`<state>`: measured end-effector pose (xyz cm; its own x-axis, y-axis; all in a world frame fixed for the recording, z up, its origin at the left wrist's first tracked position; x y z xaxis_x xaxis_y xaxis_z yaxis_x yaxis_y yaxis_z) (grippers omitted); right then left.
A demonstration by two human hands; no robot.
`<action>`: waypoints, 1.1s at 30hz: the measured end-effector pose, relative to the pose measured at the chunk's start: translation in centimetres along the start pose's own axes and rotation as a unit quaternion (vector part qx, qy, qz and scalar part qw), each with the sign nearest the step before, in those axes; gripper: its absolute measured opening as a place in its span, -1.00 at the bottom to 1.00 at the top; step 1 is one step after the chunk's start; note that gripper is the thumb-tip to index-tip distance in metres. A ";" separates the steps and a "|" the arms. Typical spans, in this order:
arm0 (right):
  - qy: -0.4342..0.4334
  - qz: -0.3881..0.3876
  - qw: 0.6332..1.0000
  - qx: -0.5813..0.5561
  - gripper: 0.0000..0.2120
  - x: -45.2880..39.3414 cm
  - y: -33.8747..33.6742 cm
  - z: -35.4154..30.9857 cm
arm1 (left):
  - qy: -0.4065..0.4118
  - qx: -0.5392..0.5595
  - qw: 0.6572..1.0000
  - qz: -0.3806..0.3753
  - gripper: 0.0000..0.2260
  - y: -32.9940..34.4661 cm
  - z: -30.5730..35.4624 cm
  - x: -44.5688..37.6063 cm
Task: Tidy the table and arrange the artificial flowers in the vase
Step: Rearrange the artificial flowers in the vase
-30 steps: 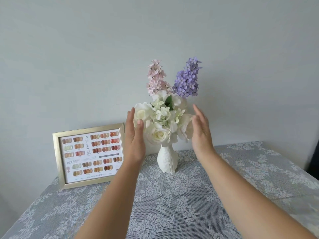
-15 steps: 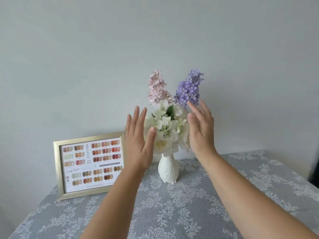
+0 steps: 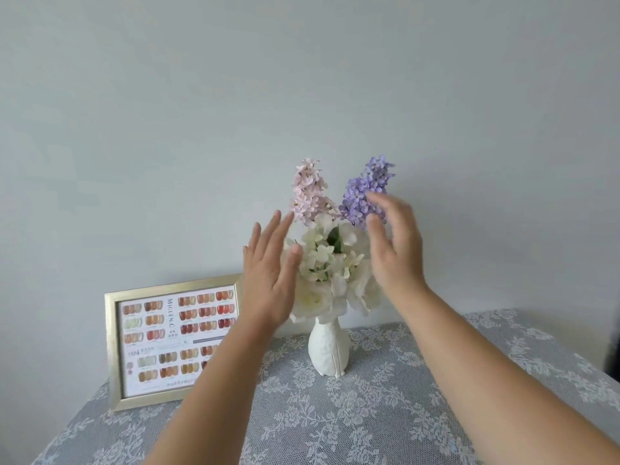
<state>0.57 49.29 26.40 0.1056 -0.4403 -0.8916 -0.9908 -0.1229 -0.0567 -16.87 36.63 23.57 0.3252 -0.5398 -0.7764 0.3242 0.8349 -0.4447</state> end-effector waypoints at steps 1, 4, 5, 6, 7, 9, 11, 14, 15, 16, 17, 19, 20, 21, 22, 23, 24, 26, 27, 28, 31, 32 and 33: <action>0.029 0.041 0.999 -0.009 -0.68 -1.0 -1.1 0.9 | -0.007 0.017 1.000 0.014 -0.54 -0.9 0.0 -0.9; 0.217 0.016 0.975 -0.043 -0.55 -4.0 -0.7 5.7 | -0.062 0.060 0.996 0.004 -0.53 -2.2 -1.0 -4.3; 0.270 -0.031 0.961 -0.046 -0.52 -4.5 0.4 7.0 | -0.090 0.074 0.993 -0.014 -0.53 -2.1 -1.8 -5.0; 0.295 -0.082 0.951 -0.036 -0.50 -4.9 1.6 7.7 | -0.123 0.102 0.987 -0.033 -0.54 -1.7 -2.8 -5.3; 0.295 -0.124 0.947 -0.017 -0.52 -5.3 2.4 7.9 | -0.156 0.143 0.976 -0.056 -0.54 -1.0 -3.8 -5.1; 0.265 -0.166 0.950 0.013 -0.60 -6.4 3.5 7.3 | -0.193 0.208 0.954 -0.094 -0.54 0.7 -4.8 -4.1; 0.227 -0.194 0.954 0.035 -0.71 -7.7 4.7 6.1 | -0.198 0.224 0.950 -0.094 -0.55 1.7 -5.2 -3.3; 0.170 -0.219 0.957 0.085 -0.83 -9.9 6.2 3.8 | -0.197 0.248 0.946 -0.066 -0.54 2.1 -5.2 -3.4; 0.156 -0.218 0.959 0.095 -0.85 -10.5 6.5 3.2 | -0.197 0.252 0.946 -0.060 -0.51 2.1 -5.1 -3.7; 0.147 -0.220 0.959 0.104 -0.83 -11.0 7.0 2.6 | -0.197 0.255 0.945 -0.055 -0.47 2.1 -5.0 -3.9; 0.142 -0.229 0.957 0.110 -0.82 -11.2 7.6 2.2 | -0.200 0.259 0.944 -0.051 -0.45 2.1 -5.0 -4.1; 0.142 -0.264 0.947 0.114 -0.84 -10.9 9.2 1.8 | -0.207 0.271 0.939 -0.041 -0.38 2.2 -5.1 -4.3; 0.143 -0.278 0.943 0.113 -0.85 -10.7 9.9 1.7 | -0.212 0.279 0.936 -0.037 -0.33 2.4 -5.1 -4.2; 0.145 -0.286 0.941 0.109 -0.86 -10.4 10.5 1.6 | -0.220 0.290 0.931 -0.035 -0.29 2.6 -5.2 -4.2; 0.145 -0.291 0.940 0.103 -0.87 -10.1 10.9 1.5 | -0.227 0.303 0.925 -0.034 -0.27 2.9 -5.3 -4.2; 0.146 -0.298 0.939 0.094 -0.87 -9.8 11.4 1.4 | -0.231 0.315 0.920 -0.034 -0.28 3.2 -5.3 -4.2; 0.145 -0.311 0.936 0.083 -0.87 -9.4 11.9 1.2 | -0.232 0.322 0.917 -0.033 -0.29 3.4 -5.4 -4.2; 0.141 -0.339 0.928 0.060 -0.88 -8.8 12.5 1.0 | -0.231 0.328 0.916 -0.028 -0.30 3.4 -5.7 -4.2; 0.144 -0.339 0.929 0.043 -0.89 -8.8 12.3 1.1 | -0.234 0.326 0.915 -0.025 -0.30 3.3 -6.0 -4.3; 0.150 -0.328 0.932 0.023 -0.87 -9.1 11.7 1.4 | -0.236 0.325 0.916 -0.021 -0.31 3.0 -6.2 -4.3; 0.173 -0.271 0.947 -0.021 -0.74 -9.6 9.1 3.2 | -0.242 0.331 0.912 -0.009 -0.33 2.5 -7.2 -4.2; 0.177 -0.257 0.950 -0.023 -0.70 -9.4 8.4 3.8 | -0.243 0.333 0.911 -0.009 -0.35 2.6 -7.5 -4.1; 0.179 -0.247 0.952 -0.025 -0.66 -8.9 8.0 4.5 | -0.243 0.332 0.911 -0.012 -0.38 2.6 -7.7 -4.0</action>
<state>-8.64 56.21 31.90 0.5892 -0.5916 -0.5503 -0.8080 -0.4328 -0.3998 -24.17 41.84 22.10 0.6143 -0.6753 -0.4082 0.7498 0.6608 0.0352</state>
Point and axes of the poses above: each hand's wrist, its own x-axis away from the middle knuckle, its own y-axis out of the palm, z = x × y, the point moved 10 cm from there along -x, towards the middle knuckle, and after that the axes turned 3 degrees about -z, right-handed, at the moved point
